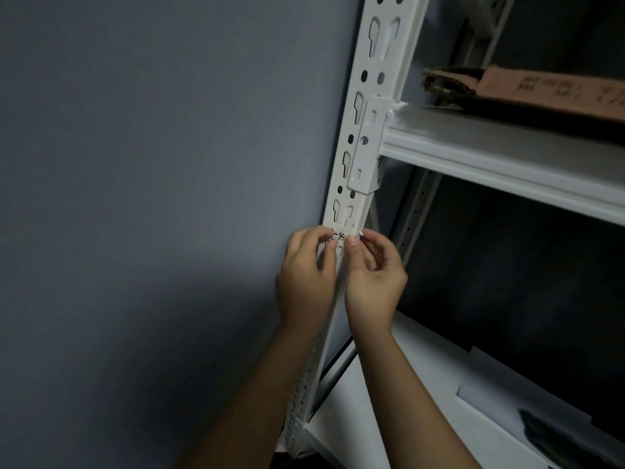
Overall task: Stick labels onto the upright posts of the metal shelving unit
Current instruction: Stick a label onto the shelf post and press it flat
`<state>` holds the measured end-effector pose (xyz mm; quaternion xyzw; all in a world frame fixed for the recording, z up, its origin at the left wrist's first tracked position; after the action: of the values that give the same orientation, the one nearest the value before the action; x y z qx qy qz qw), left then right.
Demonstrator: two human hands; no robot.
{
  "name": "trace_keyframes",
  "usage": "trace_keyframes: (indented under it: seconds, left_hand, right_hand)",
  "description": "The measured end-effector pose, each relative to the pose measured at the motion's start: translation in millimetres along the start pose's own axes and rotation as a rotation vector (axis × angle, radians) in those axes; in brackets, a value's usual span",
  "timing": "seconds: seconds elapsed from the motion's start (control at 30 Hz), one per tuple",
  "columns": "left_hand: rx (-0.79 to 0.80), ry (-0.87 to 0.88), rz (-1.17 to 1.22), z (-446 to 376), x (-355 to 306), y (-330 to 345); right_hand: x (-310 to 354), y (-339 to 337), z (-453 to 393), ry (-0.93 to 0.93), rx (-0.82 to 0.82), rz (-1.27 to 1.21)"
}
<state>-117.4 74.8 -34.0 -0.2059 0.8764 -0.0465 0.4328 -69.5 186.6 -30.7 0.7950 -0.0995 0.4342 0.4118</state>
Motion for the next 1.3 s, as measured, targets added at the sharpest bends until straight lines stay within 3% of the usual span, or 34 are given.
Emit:
trace_keyframes:
  seconds: [0.33,0.7,0.97,1.13,1.3]
  left_hand:
    - [0.02,-0.028,-0.002,0.2,0.3,-2.3]
    - [0.06,-0.022,-0.022,-1.1,2.4,-3.6]
    - [0.107,0.006,0.077,-2.4,7.2,-4.8]
    - [0.119,0.011,0.039,-3.5,10.7,-2.3]
    - [0.131,-0.009,0.048,-3.8,13.0,-1.7]
  right_hand:
    - [-0.4,4.1,-3.8,-0.119,-0.019,0.205]
    - [-2.2,9.9,-8.4,-0.091,-0.119,0.334]
    - [-2.6,9.6,-5.6,-0.069,-0.033,0.27]
    - [0.6,15.7,-6.1,-0.097,-0.153,0.402]
    - [-3.2,18.4,-4.0,-0.058,-0.189,0.362]
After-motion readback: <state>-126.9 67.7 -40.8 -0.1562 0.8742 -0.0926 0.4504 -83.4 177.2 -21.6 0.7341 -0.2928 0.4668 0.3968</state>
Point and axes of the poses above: each hand's wrist, its own z-axis away from the middle knuckle, its own y-axis out of the palm, x = y × z, the point moved 7 cm from there along -z, towards the middle knuckle, and after that the axes turned 13 degrees about -z, right-handed, at the moved point
